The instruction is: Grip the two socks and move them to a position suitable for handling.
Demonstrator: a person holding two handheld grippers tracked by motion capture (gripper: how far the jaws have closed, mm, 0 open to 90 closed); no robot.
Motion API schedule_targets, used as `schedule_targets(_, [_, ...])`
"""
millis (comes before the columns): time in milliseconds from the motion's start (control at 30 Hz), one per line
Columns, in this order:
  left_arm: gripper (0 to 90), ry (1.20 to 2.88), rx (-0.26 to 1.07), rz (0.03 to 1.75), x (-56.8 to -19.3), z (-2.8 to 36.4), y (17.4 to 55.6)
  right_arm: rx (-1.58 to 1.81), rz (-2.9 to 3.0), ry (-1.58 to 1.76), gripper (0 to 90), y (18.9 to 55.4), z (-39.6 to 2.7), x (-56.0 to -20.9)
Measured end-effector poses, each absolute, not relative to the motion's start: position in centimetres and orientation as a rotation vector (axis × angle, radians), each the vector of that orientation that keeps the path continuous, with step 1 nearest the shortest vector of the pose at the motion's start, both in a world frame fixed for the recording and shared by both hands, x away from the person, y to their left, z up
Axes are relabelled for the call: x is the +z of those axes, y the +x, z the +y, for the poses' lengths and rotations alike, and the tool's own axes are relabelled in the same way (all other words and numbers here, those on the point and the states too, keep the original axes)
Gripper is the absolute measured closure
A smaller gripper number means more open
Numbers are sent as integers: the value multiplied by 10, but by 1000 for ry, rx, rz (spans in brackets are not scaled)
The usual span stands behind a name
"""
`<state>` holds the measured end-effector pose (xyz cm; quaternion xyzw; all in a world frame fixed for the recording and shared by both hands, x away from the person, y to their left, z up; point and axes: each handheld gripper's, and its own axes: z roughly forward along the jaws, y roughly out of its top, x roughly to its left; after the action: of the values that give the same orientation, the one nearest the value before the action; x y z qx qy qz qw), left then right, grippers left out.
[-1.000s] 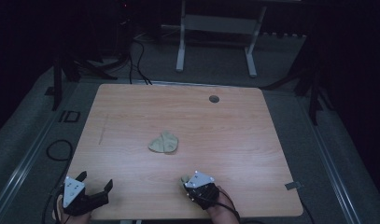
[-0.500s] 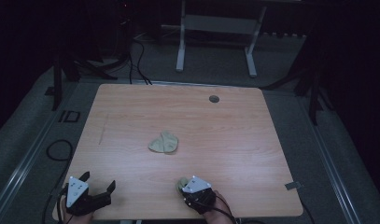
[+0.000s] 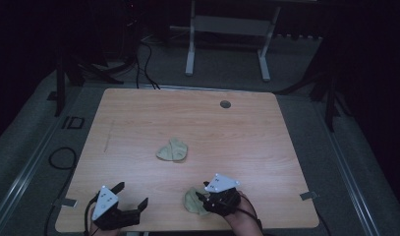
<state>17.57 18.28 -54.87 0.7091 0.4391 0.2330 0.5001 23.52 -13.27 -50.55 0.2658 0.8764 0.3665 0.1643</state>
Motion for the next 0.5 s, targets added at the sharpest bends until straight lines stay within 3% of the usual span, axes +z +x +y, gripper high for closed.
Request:
schedule_targets(133, [61, 1764, 481, 1018, -541, 159, 180, 1048, 2507, 741, 594, 240, -136, -504])
schedule_targets(233, [147, 1786, 403, 991, -539, 143, 184, 1054, 2532, 742, 621, 245, -137, -510])
schedule_targets(500, [231, 1917, 290, 939, -548, 104, 203, 1025, 2601, 727, 630, 252, -134, -528])
